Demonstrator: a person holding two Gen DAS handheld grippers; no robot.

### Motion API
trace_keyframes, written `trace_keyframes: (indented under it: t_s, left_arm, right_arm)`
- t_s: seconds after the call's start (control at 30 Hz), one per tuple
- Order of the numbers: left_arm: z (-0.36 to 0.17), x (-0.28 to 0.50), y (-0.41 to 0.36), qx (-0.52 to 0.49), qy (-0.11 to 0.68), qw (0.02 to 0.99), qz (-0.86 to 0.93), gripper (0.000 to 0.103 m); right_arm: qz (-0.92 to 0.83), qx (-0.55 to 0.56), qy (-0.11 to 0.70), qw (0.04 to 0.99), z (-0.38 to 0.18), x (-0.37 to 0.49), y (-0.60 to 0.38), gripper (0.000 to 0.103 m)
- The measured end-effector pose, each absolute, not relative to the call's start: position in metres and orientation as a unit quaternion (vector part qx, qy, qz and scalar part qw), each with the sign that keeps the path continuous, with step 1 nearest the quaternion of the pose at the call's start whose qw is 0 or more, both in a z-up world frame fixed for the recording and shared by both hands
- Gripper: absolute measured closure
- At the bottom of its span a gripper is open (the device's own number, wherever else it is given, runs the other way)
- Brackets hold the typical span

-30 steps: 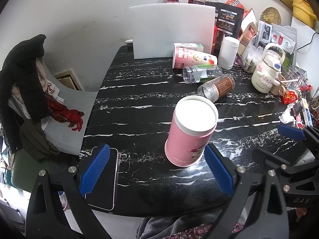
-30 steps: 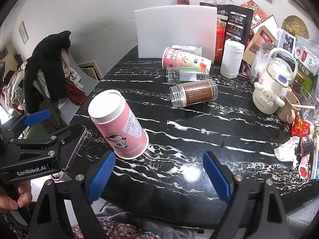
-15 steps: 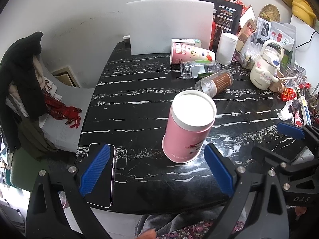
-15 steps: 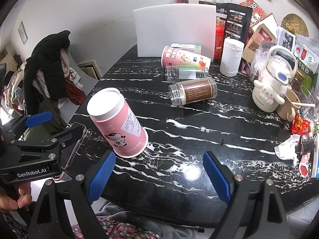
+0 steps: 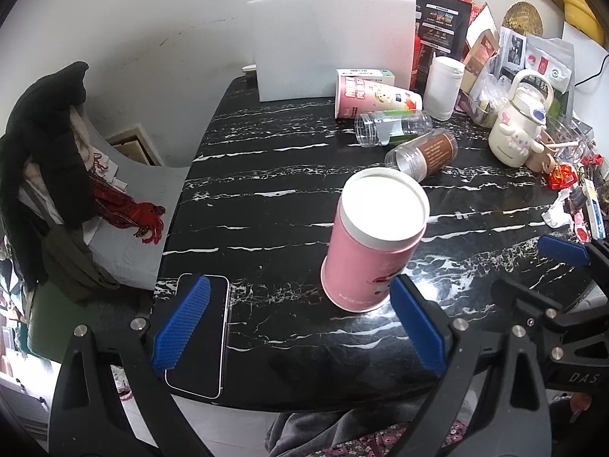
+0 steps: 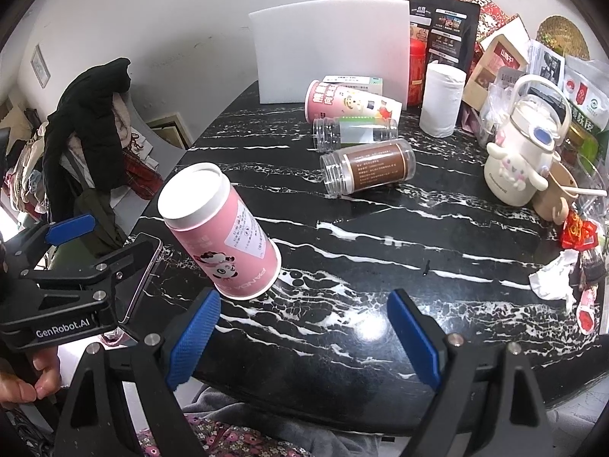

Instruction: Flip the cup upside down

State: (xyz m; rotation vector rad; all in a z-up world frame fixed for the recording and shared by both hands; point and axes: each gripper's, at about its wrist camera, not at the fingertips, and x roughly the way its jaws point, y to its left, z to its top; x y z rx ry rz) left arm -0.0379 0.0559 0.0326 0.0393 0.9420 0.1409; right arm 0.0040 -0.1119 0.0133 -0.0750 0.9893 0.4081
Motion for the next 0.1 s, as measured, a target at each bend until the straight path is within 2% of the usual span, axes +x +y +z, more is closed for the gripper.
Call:
trace_keyframes:
  t_s: [0.1]
  left_arm:
    - [0.0312,-0.0359,0.0579,0.019,0.455,0.888,0.067,0.008]
  right_arm:
    - [0.2,-0.035,0.472,0.858,0.0122,0.0052,-0.1111,0.013]
